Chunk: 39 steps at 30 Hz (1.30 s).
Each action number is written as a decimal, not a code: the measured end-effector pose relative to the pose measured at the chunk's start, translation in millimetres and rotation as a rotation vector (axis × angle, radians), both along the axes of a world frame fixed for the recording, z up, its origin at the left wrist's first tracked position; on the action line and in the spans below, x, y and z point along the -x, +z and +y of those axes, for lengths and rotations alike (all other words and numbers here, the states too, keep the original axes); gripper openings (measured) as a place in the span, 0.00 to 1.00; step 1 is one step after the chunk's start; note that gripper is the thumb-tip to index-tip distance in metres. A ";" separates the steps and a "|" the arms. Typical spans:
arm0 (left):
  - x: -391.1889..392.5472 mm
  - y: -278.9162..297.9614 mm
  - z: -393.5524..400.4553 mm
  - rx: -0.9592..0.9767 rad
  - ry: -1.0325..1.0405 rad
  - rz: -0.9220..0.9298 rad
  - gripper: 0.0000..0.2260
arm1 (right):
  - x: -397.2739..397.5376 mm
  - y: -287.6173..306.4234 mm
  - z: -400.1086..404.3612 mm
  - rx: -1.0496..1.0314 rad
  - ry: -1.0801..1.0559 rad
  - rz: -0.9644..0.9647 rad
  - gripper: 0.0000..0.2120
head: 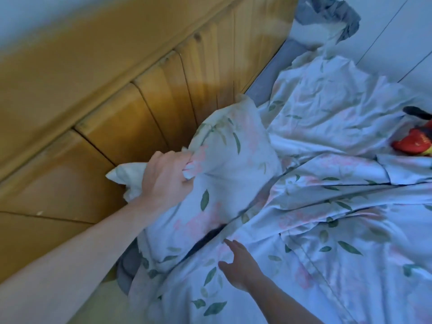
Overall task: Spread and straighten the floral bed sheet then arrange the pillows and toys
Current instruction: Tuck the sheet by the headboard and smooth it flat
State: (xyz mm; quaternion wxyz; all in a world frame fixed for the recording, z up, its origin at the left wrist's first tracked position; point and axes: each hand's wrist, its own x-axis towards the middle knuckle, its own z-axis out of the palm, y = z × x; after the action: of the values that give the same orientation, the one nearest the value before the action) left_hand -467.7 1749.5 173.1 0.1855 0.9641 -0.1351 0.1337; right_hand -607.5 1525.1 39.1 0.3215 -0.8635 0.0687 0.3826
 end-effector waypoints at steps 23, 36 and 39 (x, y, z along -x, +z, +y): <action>152.1 302.2 -97.5 0.744 -0.373 0.546 0.09 | 10.5 304.5 -107.8 -0.300 -0.685 -0.615 0.28; 292.7 349.3 -173.0 0.652 -0.510 0.638 0.07 | 143.1 269.9 -166.1 -0.419 -0.676 -0.262 0.19; 291.4 362.0 -163.7 0.781 -0.477 0.545 0.14 | 161.4 252.4 -191.2 -0.512 -0.928 -0.119 0.37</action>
State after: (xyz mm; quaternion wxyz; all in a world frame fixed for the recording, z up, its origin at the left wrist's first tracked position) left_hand -759.2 1585.8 535.1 0.5842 0.7656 -0.2377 -0.1271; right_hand -768.9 1333.9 291.5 0.6607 -0.6564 0.3295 0.1549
